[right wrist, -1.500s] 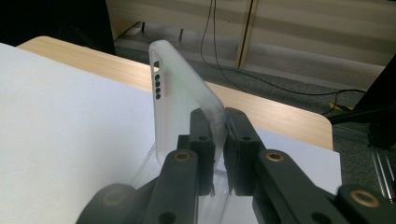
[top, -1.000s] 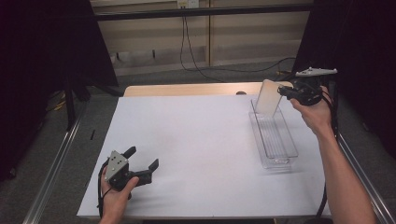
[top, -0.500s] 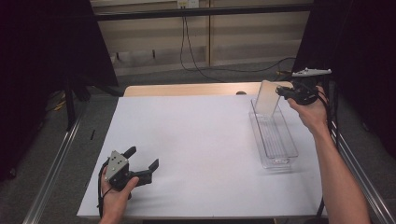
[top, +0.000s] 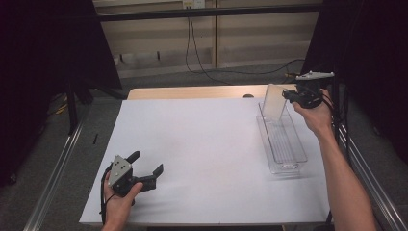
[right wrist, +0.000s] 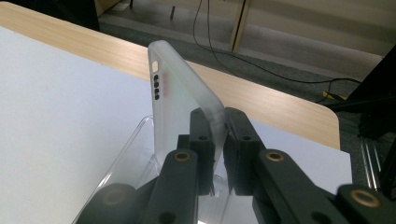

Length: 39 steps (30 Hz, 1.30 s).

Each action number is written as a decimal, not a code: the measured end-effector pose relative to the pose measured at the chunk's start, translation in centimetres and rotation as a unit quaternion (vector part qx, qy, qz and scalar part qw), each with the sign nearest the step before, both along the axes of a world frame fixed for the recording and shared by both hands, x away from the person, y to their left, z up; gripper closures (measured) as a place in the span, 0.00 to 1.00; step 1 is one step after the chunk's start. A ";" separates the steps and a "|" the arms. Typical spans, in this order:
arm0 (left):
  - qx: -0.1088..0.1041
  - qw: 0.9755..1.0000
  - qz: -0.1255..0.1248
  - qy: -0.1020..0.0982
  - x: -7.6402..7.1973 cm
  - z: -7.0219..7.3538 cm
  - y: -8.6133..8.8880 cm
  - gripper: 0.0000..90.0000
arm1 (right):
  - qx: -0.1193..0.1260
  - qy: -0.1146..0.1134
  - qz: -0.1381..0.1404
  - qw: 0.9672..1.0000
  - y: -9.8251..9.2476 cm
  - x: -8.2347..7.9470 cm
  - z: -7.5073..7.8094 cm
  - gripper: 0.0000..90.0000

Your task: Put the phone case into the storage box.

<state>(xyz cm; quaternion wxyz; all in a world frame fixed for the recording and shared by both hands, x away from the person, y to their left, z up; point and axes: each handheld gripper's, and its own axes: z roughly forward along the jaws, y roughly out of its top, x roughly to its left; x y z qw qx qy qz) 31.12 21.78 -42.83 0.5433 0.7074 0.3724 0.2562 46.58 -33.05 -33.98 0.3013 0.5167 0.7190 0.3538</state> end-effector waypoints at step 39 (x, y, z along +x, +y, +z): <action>0.006 1.000 -0.005 0.002 0.2 -0.1 -0.3 0.04 | 0.013 0.043 0.026 0.999 -1.2 1.8 -1.2 0.92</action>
